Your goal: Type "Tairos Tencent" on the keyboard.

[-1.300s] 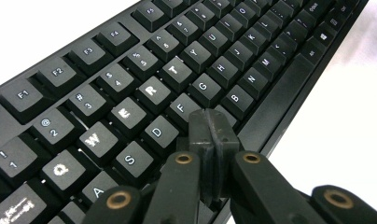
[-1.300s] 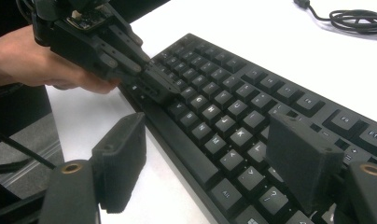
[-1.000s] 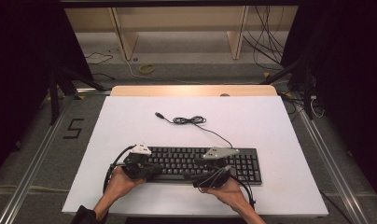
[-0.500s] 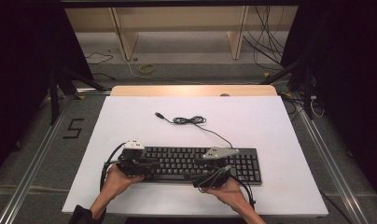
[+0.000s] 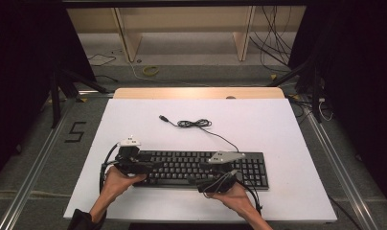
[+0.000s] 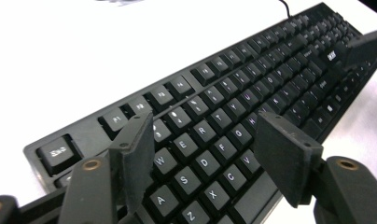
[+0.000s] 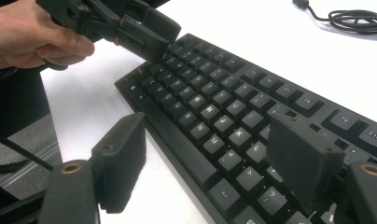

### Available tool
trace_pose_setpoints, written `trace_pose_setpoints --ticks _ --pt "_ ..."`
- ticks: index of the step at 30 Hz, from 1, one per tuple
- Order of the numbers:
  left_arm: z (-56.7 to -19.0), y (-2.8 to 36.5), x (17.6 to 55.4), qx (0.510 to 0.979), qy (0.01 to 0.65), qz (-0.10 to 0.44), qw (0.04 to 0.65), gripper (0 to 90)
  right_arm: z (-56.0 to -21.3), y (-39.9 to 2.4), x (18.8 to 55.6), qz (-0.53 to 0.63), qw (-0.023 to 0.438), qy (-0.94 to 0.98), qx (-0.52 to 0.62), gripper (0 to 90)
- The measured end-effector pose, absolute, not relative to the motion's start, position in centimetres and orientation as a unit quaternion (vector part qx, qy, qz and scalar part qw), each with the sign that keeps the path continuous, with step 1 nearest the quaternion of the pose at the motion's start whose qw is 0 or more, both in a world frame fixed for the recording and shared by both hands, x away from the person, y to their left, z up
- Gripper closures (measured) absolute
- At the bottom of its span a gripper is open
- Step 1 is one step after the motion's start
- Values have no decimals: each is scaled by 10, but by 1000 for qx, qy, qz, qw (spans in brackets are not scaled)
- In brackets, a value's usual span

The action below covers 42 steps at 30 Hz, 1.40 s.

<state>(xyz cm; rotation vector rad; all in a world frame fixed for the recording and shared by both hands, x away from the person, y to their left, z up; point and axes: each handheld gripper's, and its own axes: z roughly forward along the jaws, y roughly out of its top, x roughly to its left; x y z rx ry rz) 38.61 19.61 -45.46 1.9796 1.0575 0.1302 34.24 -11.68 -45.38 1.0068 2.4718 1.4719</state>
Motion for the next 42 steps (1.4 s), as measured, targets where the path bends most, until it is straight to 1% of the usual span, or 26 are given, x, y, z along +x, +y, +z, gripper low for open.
trace_pose_setpoints --ticks 12,18,24,30,42 --pt "-456 200 393 785 445 59 428 314 -453 -116 343 486 47 809 329 294" --pt "-458 199 398 787 449 57 420 316 -453 -116 343 485 47 809 329 295" --pt "-459 197 401 788 450 56 416 349 -453 -115 343 485 46 809 329 295" --pt "-461 195 404 793 446 48 413 440 -453 -115 343 485 47 809 328 295" --pt "-464 185 402 820 413 50 394 760 -453 -115 343 484 47 809 329 296"
